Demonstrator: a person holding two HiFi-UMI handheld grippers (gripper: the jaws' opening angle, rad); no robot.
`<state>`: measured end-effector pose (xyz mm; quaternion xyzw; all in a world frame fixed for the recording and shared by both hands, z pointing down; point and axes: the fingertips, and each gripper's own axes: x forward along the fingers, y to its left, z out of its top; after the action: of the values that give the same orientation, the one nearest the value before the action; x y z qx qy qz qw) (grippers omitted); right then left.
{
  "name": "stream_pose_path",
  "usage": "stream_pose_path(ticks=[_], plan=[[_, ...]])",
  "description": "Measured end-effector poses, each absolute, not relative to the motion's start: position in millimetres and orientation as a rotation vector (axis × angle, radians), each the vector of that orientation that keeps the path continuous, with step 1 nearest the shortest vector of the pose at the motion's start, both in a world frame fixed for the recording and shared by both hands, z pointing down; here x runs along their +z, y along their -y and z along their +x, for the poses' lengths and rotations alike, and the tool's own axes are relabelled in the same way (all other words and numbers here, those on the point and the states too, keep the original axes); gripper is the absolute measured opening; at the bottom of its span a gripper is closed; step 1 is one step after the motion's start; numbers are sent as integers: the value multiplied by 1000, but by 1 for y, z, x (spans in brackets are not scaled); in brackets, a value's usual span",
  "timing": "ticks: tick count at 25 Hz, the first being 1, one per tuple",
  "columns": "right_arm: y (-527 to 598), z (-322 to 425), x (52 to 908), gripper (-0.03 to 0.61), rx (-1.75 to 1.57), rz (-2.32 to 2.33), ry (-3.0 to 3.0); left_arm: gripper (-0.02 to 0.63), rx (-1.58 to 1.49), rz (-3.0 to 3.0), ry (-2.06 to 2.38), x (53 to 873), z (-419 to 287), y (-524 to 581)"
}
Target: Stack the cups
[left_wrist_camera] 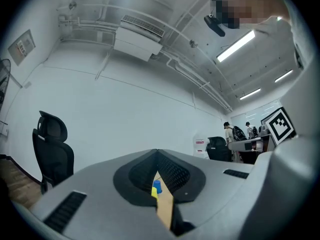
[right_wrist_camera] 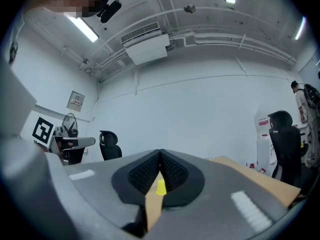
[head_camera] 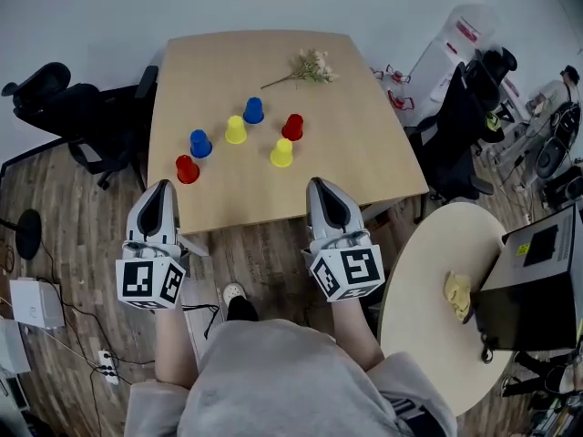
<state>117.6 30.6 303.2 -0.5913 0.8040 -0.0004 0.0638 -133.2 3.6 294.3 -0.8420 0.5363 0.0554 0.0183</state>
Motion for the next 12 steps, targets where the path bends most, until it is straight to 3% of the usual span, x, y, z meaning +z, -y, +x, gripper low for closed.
stream_pose_path(ticks=[12], plan=[[73,82,316,12,-50,-1901,-2355,6,123,-2714,-1578,310,-169,118]])
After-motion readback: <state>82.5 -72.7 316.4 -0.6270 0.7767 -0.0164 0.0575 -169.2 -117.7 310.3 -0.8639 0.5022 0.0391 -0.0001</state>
